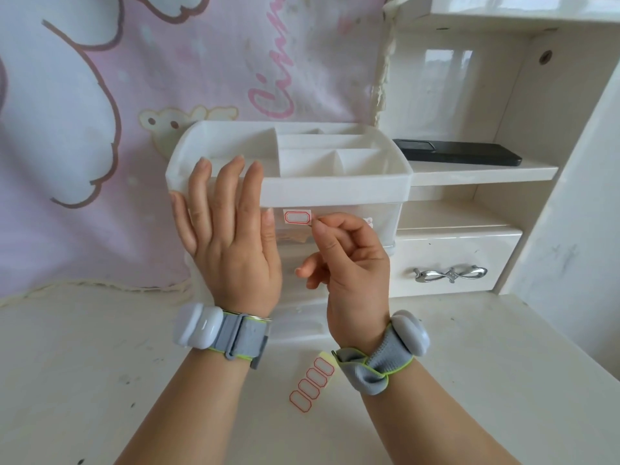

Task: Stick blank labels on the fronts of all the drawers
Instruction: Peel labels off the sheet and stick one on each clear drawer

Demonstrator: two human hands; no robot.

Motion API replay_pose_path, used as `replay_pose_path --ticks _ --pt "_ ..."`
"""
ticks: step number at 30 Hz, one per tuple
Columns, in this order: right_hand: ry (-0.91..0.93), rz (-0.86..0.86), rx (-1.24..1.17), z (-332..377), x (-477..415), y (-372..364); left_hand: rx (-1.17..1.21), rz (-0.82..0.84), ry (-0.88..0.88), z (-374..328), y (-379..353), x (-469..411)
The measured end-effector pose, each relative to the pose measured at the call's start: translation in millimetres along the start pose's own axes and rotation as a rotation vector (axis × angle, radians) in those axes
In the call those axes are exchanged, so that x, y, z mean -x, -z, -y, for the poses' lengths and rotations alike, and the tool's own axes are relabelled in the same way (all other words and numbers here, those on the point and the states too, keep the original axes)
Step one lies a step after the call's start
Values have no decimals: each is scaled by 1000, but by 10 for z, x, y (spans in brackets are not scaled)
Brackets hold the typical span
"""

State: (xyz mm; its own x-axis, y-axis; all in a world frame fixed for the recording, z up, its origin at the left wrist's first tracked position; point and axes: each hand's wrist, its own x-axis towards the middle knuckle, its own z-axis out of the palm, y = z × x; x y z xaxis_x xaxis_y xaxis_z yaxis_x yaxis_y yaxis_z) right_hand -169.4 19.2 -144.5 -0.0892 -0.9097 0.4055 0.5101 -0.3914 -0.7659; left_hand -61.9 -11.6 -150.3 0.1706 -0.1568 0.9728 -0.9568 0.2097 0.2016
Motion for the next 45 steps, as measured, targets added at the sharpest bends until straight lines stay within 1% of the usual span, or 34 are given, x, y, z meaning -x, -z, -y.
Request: replay_pose_path --ticks 21,25,28,32,35,40,45 --pt "33 -47 52 -10 15 -63 -28 -3 -13 -13 -28 7" --pt "45 -82 70 8 15 -52 -16 0 -6 -31 -23 11" --pt "85 -120 108 38 4 -9 -3 -3 -3 -37 -14 7" --pt "240 -178 296 51 -23 71 7 -15 -6 -42 -11 7" --pt "326 -215 350 40 -52 98 2 -18 6 -72 -23 6" --pt "289 -231 281 5 -51 111 -4 -17 46 -158 -33 -6" --pt "303 -215 267 -21 -59 125 -1 -26 88 -229 -38 -16"
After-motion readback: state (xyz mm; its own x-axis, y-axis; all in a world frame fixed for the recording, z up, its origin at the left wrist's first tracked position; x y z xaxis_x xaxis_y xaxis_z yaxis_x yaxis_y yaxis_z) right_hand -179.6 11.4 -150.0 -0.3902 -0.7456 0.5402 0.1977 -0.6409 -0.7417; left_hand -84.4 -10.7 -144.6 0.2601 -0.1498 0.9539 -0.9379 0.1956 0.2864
